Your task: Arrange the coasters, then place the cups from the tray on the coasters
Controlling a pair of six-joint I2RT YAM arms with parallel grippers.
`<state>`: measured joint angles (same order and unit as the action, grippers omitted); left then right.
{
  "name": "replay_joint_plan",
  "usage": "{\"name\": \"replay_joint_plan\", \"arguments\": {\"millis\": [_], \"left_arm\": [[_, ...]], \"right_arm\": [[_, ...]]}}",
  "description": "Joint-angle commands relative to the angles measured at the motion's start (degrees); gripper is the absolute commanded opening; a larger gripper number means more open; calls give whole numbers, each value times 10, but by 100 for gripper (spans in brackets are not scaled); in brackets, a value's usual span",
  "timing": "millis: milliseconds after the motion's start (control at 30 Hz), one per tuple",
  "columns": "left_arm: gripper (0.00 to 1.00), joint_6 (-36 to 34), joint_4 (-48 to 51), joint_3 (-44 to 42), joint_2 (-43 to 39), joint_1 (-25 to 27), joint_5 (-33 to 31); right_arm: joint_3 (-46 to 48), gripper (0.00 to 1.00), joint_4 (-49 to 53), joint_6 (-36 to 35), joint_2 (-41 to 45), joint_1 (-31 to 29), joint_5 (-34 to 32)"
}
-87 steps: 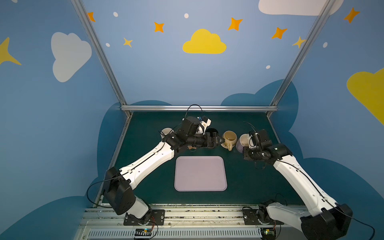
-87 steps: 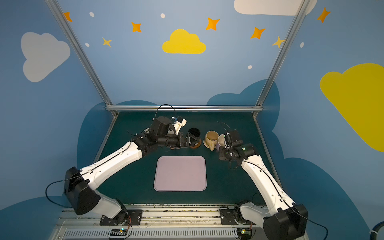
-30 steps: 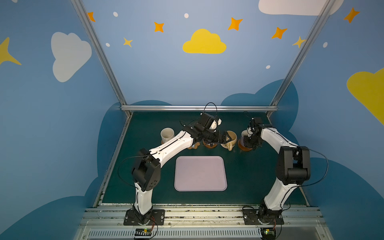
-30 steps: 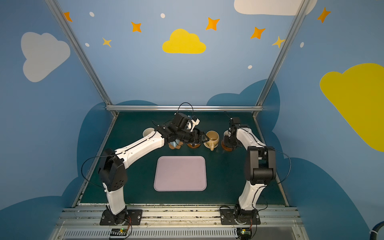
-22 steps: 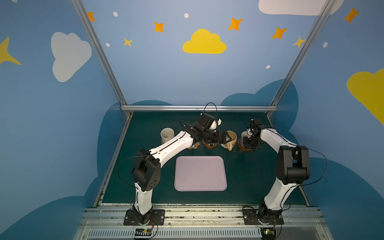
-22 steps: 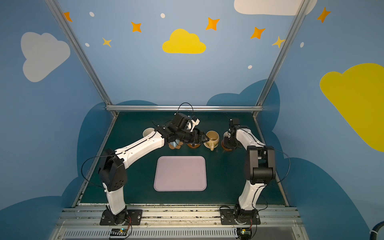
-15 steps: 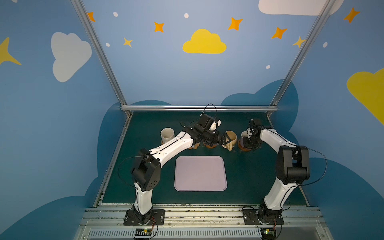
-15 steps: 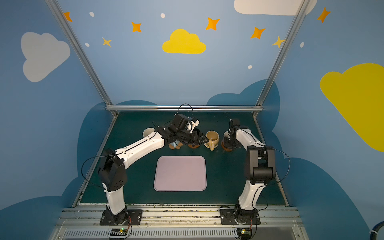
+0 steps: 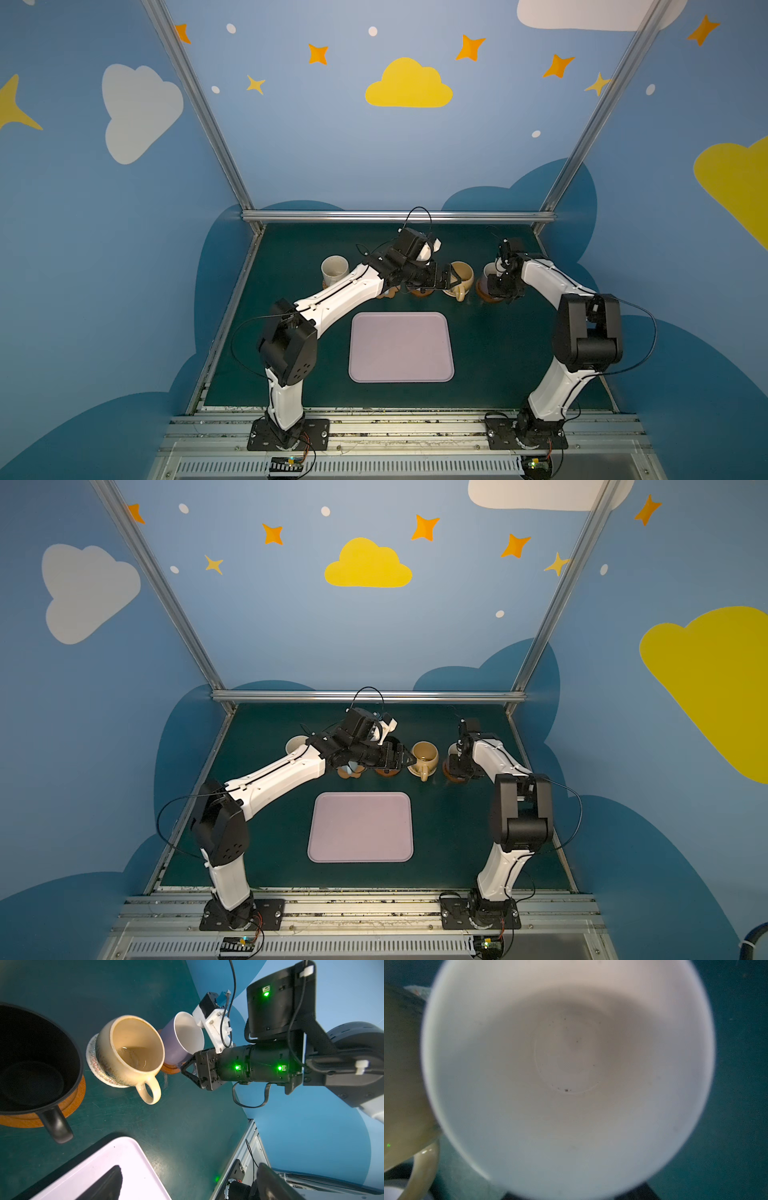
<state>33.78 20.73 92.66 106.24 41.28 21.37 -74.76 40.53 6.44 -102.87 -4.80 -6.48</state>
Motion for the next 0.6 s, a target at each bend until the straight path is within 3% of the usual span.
{"name": "replay_joint_plan", "arguments": {"millis": [0, 233, 467, 567], "left_arm": [[100, -25, -20, -31, -52, -3, -39], [100, -139, -72, -150, -187, -13, -178], [100, -198, -144, -335, -339, -74, -280], [100, -240, -182, -424, -399, -102, -402]], "right_arm": [[6, 53, 8, 13, 56, -8, -9], [63, 73, -28, 29, 178, -24, -18], [127, 74, -84, 48, 285, -22, -26], [211, 74, -195, 26, 341, -16, -30]]}}
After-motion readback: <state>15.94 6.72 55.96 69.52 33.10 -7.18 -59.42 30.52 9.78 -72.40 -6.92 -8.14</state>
